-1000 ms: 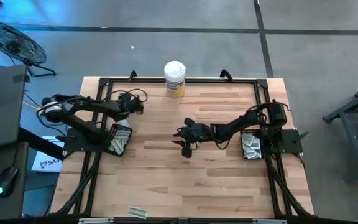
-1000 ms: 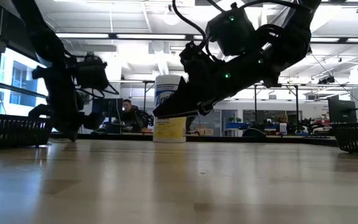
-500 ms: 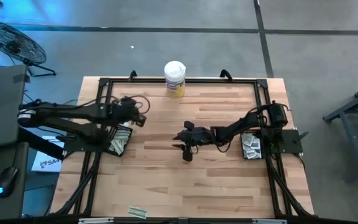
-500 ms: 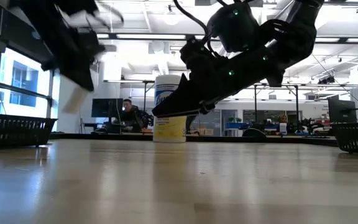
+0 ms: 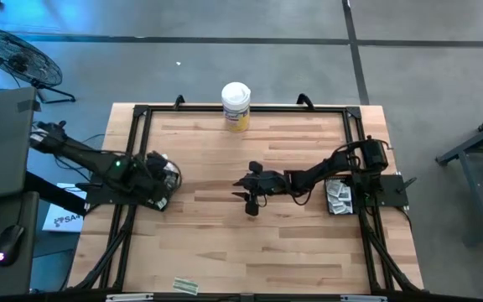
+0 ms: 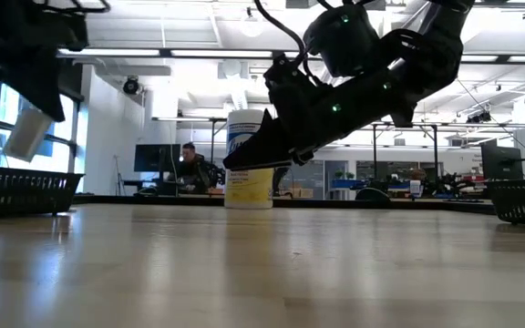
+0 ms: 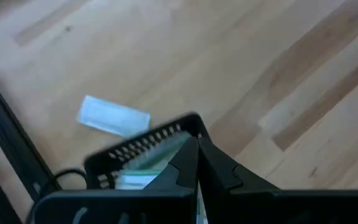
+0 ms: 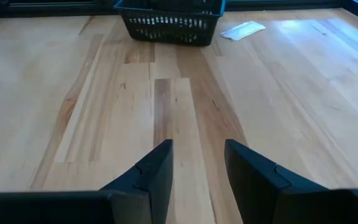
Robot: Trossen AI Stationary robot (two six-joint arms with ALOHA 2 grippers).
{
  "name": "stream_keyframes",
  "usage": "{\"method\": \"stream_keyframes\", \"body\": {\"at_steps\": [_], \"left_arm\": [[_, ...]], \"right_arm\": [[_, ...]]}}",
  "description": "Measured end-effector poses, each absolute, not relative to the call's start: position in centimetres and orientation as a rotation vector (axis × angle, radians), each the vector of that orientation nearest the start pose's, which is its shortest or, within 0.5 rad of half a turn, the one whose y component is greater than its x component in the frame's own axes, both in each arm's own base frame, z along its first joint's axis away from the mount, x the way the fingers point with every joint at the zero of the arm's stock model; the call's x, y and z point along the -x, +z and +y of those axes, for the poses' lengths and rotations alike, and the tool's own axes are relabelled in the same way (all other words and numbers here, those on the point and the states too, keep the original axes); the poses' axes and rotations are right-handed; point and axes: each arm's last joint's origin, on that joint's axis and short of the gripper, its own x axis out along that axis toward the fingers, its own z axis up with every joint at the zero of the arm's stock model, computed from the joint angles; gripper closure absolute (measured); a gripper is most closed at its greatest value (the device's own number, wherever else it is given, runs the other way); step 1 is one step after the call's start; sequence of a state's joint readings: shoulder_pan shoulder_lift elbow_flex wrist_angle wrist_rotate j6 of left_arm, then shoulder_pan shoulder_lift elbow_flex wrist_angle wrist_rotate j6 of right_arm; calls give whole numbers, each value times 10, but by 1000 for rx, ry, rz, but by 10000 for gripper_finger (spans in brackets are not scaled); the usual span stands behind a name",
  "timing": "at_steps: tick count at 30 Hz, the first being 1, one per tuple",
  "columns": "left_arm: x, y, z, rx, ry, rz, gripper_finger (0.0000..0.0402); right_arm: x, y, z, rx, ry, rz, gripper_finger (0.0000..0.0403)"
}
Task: Pick & Place First Aid Supplies
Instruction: Put the bandage into the left black basket
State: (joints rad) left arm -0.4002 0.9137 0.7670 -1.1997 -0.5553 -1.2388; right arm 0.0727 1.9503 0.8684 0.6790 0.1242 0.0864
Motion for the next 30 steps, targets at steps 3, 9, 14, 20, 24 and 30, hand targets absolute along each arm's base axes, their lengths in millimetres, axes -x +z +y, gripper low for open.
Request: {"method": "stream_keyframes", "body": {"at_steps": [3,9,14,20,24,30], "left_arm": [[-124,237,-45,483,775,898,401],[-123,212,-54,479,794,930,401],[-124,194,-55,464,834,994,388],[-130,198,-58,470,832,975,334],[-134,211,-63,479,752,1009,295],[-153,243,-77,580,507,987,292]], "right_arm": [[-374,124,23,-47,-69,385,265],[-376,128,24,-51,-67,347,265],[-376,128,24,-52,-66,339,265],[-376,128,23,-36,-64,337,265],[-376,129,24,-34,-63,330,265],[-376,129,24,-30,-63,331,265]]}}
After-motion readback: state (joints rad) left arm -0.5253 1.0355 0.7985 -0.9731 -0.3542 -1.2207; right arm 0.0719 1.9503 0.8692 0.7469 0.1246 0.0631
